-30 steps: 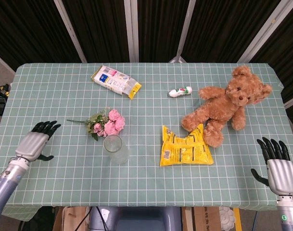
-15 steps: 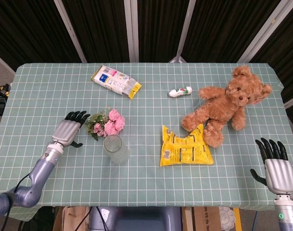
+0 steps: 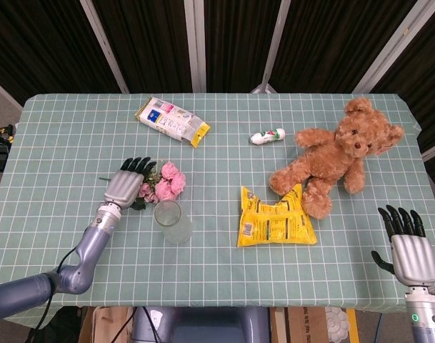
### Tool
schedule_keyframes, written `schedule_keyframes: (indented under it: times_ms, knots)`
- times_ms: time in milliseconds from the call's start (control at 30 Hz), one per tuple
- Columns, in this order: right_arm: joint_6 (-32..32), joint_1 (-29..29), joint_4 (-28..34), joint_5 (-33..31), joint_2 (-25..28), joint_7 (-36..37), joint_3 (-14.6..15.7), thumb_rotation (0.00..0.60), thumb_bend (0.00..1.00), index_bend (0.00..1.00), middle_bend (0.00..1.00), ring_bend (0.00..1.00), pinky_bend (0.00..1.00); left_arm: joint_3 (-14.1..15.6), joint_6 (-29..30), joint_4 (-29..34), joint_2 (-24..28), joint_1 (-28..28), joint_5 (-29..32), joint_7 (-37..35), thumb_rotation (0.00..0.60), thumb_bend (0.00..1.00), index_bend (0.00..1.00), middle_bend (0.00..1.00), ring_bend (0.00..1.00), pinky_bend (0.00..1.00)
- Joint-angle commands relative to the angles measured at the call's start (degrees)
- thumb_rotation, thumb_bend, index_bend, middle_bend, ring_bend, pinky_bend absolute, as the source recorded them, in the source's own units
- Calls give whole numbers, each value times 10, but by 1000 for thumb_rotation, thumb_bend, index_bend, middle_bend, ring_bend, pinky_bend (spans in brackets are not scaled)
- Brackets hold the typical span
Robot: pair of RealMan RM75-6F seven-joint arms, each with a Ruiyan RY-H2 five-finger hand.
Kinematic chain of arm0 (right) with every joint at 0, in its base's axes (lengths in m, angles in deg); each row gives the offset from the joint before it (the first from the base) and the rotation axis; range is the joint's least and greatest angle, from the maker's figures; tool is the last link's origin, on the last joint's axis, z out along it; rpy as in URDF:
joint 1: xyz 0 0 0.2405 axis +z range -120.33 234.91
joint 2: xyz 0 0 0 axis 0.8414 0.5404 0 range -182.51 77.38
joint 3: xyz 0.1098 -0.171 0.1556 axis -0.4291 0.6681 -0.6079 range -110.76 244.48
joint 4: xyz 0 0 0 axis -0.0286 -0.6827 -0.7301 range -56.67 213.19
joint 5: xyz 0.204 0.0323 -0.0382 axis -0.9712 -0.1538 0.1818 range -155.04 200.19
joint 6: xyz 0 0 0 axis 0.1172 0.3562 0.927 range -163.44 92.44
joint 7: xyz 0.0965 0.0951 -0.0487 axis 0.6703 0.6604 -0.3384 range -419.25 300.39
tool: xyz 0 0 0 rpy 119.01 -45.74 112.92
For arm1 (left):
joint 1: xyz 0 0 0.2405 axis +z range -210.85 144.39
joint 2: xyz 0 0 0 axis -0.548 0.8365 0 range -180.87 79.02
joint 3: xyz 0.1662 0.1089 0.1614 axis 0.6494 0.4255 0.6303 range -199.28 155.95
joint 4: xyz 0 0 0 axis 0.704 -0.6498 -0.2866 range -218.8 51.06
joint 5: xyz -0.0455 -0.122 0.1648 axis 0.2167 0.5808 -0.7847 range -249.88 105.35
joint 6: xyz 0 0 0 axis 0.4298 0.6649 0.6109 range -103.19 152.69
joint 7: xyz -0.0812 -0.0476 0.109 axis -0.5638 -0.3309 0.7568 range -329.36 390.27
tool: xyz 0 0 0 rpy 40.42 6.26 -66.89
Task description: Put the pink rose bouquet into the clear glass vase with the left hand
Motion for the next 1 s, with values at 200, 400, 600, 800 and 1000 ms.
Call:
schedule_keyframes:
  times_ms: [200,400,600,800,1000]
  knots:
    - [0,0,1,-4,0,-2,0,600,244,113,107,64,0,1,-4,-28,-43,-33,27,31,600,166,85,9,0,17]
    - [5,-2,3,-4,3,1,-1,600,244,113,107,65,0,11,2,-49,-69,-45,52,62,600,166,87,27,0,21]
    - [6,-3,5,-4,6,7,-2,600,245,113,107,64,0,13,25,-73,-95,-50,46,64,600,195,123,117,33,136]
    - [6,-4,7,-4,8,14,-1,600,244,113,107,64,0,16,52,-108,-122,-50,8,40,600,338,280,295,214,378]
    - [5,-3,9,2,9,19,2,600,245,113,106,64,0,19,79,-143,-141,-45,-40,0,600,358,333,362,257,423]
